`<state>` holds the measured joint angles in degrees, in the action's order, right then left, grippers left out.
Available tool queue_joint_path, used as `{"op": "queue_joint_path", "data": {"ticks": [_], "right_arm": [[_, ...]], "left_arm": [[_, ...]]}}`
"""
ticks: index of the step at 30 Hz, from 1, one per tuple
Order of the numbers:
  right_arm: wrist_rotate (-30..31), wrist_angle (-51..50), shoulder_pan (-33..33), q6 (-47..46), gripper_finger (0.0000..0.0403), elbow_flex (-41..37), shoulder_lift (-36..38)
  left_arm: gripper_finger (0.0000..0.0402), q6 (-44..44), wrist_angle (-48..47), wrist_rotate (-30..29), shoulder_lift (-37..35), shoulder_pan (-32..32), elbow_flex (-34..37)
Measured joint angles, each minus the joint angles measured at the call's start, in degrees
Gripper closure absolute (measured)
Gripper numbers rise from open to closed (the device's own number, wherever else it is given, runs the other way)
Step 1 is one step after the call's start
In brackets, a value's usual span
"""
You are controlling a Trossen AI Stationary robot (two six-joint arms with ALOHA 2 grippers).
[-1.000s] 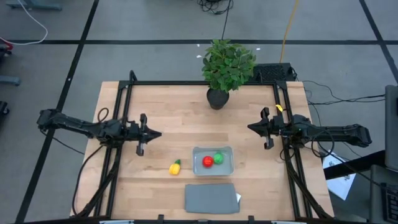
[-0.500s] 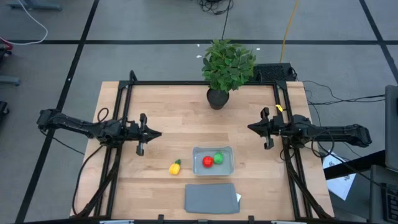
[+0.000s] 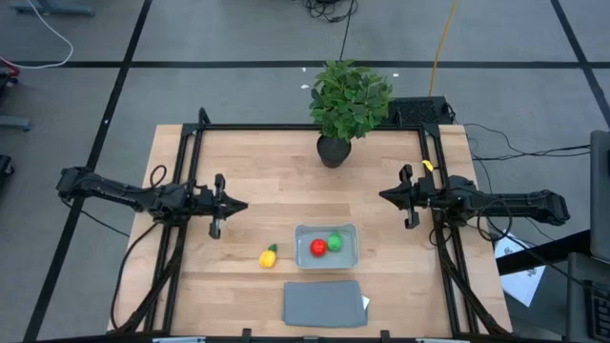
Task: Pick and placing Produce into tupperware
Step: Put the pineapple into the gray bin
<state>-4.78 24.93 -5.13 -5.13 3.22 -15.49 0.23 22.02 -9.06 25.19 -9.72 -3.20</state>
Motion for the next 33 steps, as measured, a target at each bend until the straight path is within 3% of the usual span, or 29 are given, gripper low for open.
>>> {"op": "queue_joint_path", "data": {"ticks": [13,22,33], "right_arm": [[0.2,0.0,0.0,1.5,0.0403,0.0,0.0],[0.2,0.1,0.0,1.5,0.0403,0.0,0.0],[0.3,0.1,0.0,1.5,0.0403,0.0,0.0]], "left_arm": [[0.0376,1.2,0.2,-1.9,1.0,0.0,0.0],[0.0399,-0.7,2.0,-1.6,4.3,-0.1,-0.1],[0.0396,-3.0,0.2,-2.1,11.6,-3.5,-7.2]]}}
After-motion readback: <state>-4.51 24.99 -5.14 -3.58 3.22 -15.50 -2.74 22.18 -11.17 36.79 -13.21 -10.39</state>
